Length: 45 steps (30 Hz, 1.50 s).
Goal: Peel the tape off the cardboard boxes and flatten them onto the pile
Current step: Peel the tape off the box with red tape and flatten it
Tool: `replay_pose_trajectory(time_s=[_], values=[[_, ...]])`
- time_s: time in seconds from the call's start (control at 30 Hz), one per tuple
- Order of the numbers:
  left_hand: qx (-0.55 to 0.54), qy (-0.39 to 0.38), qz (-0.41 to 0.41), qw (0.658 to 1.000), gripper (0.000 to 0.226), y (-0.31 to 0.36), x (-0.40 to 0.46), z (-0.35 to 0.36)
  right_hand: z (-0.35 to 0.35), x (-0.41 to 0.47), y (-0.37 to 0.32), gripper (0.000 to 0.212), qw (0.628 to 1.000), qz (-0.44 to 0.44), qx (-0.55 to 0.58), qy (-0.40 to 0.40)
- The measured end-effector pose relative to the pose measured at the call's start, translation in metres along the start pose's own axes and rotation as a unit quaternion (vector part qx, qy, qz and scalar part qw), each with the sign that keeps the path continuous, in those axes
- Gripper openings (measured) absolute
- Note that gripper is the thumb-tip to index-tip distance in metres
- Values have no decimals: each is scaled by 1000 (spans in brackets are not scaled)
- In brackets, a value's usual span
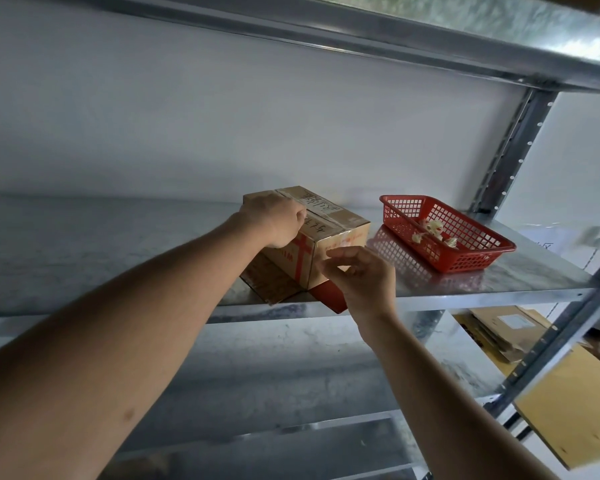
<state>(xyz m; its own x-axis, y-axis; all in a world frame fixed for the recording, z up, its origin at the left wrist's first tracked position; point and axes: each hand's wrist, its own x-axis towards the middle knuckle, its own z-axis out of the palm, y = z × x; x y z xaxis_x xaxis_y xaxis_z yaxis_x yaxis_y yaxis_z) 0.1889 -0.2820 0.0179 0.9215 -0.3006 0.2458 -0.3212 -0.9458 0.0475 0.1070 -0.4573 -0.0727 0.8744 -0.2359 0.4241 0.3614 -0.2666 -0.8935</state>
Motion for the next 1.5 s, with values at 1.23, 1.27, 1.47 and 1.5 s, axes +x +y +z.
replay_pose_trajectory(time_s=[1.23, 1.27, 1.47, 1.5], values=[[0, -2, -9, 1000, 42, 4, -2, -2, 41, -9, -27, 6, 982, 165, 90, 30], [5, -1, -11, 1000, 41, 4, -2, -2, 41, -9, -27, 8, 983, 163, 81, 24], [25, 13, -15, 999, 43, 4, -5, -1, 43, -6, -38, 26, 982, 187, 22, 15], [30, 15, -15, 999, 43, 4, -5, 0, 44, -6, -39, 25, 983, 183, 1, 21]])
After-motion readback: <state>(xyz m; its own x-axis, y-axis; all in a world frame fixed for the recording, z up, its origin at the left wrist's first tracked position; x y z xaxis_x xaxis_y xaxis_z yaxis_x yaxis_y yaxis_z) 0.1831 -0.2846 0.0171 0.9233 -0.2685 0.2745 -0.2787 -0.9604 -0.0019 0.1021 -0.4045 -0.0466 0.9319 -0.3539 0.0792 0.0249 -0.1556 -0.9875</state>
